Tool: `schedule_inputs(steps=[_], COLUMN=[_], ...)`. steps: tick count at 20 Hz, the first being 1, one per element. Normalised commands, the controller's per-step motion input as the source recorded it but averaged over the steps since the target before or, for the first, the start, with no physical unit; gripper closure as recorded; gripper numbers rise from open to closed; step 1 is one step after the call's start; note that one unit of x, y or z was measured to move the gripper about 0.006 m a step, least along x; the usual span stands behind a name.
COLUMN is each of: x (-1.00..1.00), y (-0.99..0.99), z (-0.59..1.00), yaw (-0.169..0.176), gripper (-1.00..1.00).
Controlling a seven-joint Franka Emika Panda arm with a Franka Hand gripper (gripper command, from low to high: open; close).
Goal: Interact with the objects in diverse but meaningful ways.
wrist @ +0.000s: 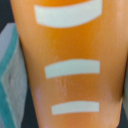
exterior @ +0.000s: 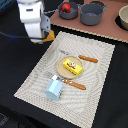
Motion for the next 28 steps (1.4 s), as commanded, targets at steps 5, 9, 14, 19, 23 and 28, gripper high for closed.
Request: schedule_inputs(steps=[5, 9, 14, 19, 23, 28], x=[0.71, 0.65, 0.66, 0.74, 0.75, 0.77], y=[0.66, 0.59, 0.46, 0.35, 0.31, 0.30], z=[0.24, 0.10, 0.00, 0.00, 0.00, 0.01], yaw=[0.000, 0.000, -0.018, -0.033, -0.040, -0.039], gripper=[1.00, 1.00, 1.00, 1.00, 1.00, 1.00])
